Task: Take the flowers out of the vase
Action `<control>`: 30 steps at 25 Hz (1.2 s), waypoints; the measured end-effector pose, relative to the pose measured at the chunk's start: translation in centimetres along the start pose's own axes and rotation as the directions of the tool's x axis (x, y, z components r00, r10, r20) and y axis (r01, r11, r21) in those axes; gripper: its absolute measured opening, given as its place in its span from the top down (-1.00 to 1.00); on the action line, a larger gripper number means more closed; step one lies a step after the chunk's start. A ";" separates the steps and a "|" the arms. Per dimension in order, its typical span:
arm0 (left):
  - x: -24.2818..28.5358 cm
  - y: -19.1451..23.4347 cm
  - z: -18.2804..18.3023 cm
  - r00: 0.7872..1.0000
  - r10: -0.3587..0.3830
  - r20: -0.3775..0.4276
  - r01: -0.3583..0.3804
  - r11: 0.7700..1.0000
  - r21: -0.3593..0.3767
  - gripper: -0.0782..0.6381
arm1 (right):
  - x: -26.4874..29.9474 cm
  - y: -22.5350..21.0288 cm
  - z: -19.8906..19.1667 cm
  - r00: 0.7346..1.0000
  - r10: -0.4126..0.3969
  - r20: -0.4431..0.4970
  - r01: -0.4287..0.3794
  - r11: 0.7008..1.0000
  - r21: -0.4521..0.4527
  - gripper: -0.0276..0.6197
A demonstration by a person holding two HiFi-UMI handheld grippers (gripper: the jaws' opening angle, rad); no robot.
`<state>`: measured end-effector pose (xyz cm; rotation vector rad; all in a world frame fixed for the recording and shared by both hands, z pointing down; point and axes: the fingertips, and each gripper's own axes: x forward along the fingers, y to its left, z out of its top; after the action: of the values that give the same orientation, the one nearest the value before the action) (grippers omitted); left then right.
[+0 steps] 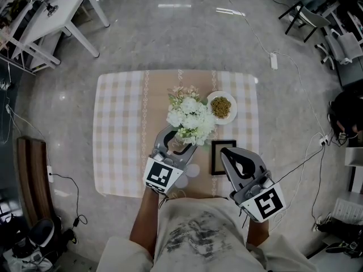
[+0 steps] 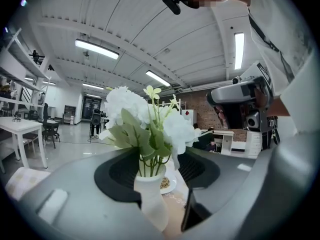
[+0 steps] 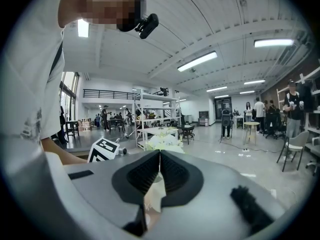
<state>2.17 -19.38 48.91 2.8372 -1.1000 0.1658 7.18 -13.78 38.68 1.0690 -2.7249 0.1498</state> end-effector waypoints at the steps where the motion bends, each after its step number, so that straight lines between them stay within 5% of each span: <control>1: 0.0 0.0 0.0 1.000 0.002 0.003 -0.002 1.000 -0.003 0.13 | 0.0 0.0 0.0 1.000 0.000 -0.001 0.000 1.000 0.000 0.86; 13: -0.6 0.9 0.4 0.999 0.038 0.017 -0.037 0.996 -0.079 0.55 | 0.4 0.3 0.0 1.000 0.000 -0.005 0.000 1.000 0.000 0.86; 30: -1.4 0.8 1.7 0.998 0.050 0.040 -0.047 0.997 -0.066 0.59 | 1.0 1.0 -0.1 1.000 0.022 0.010 -0.022 1.000 0.022 0.86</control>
<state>0.68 -19.22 47.11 2.7703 -1.1610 0.0734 5.77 -13.65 38.98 1.0488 -2.7510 0.1786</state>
